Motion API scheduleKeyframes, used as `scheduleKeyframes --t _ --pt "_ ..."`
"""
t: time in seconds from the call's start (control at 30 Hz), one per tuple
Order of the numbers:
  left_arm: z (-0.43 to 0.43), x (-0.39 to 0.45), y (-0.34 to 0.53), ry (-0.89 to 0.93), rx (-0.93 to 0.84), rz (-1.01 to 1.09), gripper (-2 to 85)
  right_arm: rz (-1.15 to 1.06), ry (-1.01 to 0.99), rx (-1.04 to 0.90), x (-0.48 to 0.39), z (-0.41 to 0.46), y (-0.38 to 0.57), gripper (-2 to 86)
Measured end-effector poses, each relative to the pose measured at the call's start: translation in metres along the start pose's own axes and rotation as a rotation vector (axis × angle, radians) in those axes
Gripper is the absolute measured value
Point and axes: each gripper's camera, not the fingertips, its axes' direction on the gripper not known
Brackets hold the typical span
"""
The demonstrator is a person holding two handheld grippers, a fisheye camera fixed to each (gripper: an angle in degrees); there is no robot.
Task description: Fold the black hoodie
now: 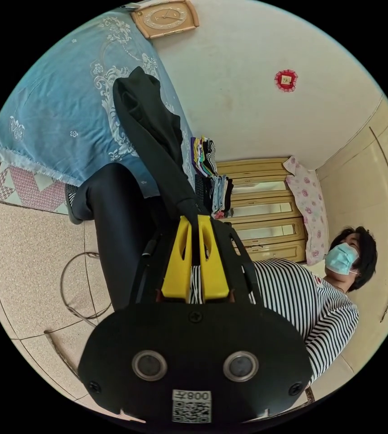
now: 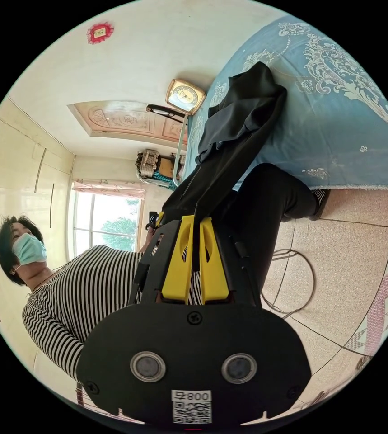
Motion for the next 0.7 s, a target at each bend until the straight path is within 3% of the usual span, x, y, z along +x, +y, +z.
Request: scheduleKeyframes --t 0.7 --pt "0.009 0.010 0.010 0.016 0.024 -0.044 3.3 0.059 -0.045 0.065 0.010 0.025 0.037 1.8"
